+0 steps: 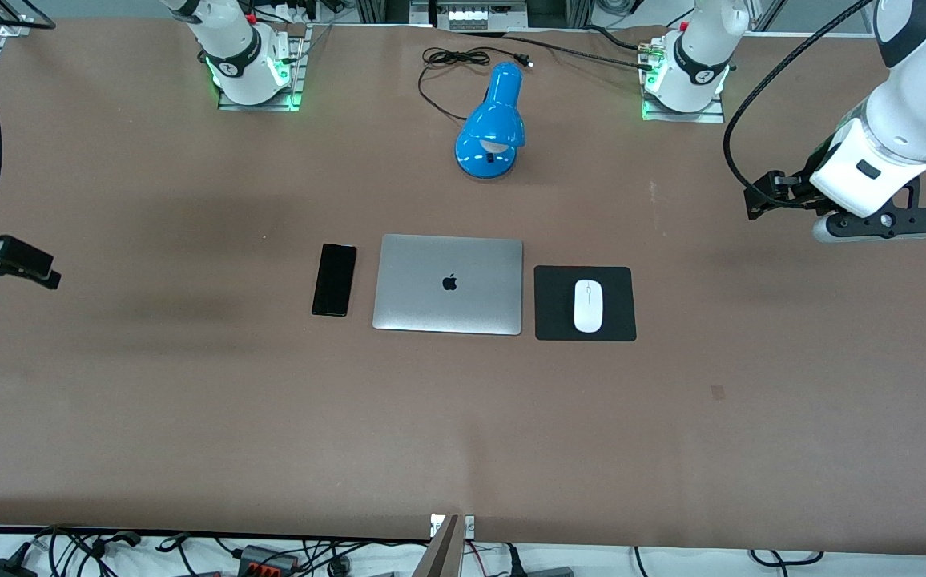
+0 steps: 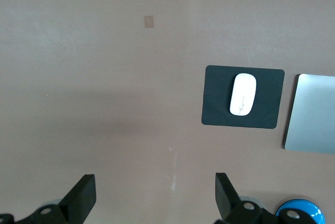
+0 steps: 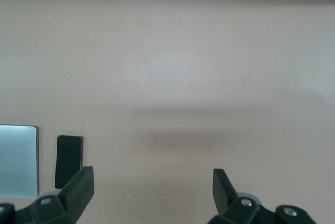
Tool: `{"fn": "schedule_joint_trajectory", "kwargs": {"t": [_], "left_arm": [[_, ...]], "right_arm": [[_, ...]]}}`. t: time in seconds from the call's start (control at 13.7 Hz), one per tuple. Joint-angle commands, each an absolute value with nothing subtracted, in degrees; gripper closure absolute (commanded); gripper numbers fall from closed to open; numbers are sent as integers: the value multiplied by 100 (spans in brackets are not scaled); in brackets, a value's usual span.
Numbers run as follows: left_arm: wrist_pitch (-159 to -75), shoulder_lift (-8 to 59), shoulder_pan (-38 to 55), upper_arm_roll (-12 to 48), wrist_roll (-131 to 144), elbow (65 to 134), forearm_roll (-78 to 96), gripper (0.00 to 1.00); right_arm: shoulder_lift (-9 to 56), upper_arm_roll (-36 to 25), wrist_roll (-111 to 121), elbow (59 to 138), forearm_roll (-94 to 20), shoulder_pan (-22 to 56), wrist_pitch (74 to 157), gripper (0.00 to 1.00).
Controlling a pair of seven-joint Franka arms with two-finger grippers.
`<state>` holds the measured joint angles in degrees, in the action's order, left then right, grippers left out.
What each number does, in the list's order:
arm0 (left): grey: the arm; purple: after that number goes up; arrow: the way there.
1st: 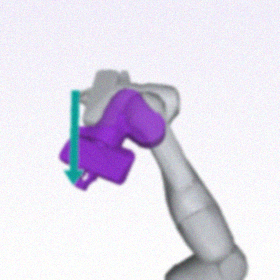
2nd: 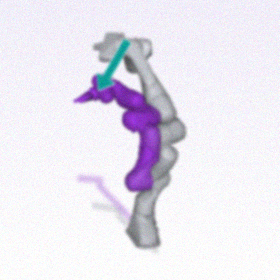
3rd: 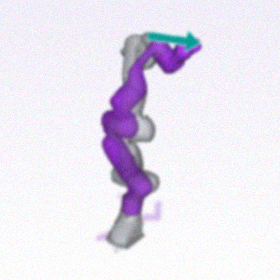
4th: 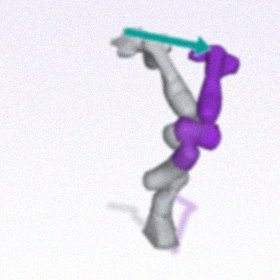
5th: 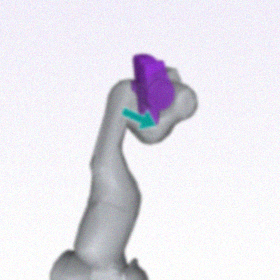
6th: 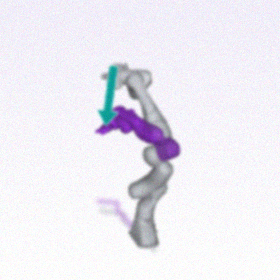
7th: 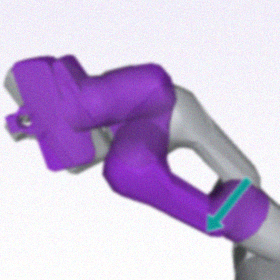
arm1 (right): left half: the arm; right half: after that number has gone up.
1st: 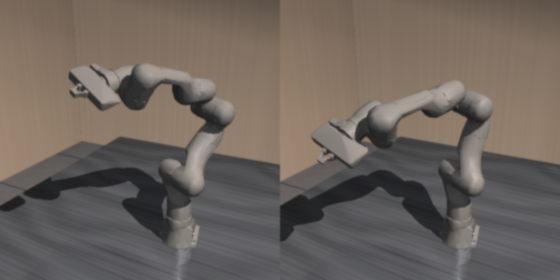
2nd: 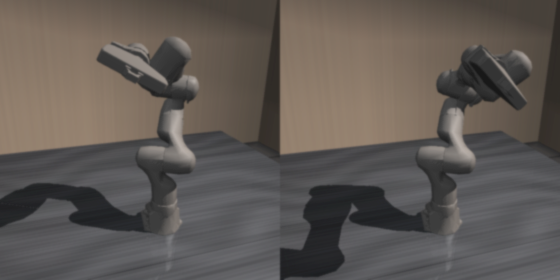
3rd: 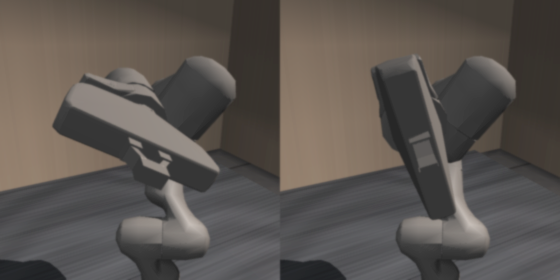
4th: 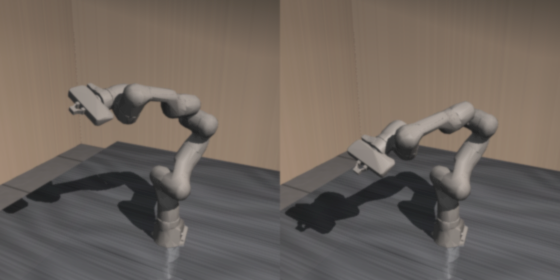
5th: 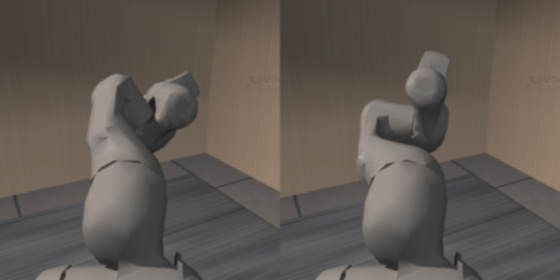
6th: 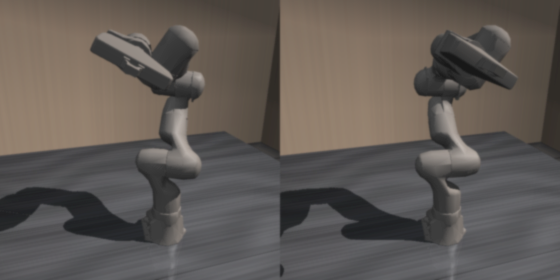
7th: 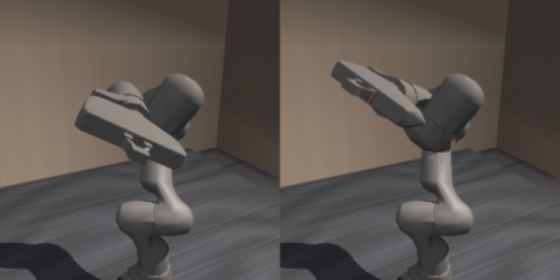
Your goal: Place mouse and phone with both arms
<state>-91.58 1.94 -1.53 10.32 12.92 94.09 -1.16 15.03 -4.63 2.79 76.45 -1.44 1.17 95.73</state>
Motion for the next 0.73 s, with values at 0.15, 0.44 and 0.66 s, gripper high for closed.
{"fn": "schedule_joint_trajectory", "kwargs": {"t": [0.15,0.44,0.66], "left_arm": [[-9053,264,-176,1028,1160,9246,-9,0],[-9053,272,-176,1028,1160,9246,-9,0],[-9053,264,-176,1028,1151,9246,-9,0]], "right_arm": [[177,-466,316,9595,-62,123,10221,0],[18,-466,308,9984,-62,114,10248,0],[-96,-466,316,10063,-53,70,10248,0]]}}
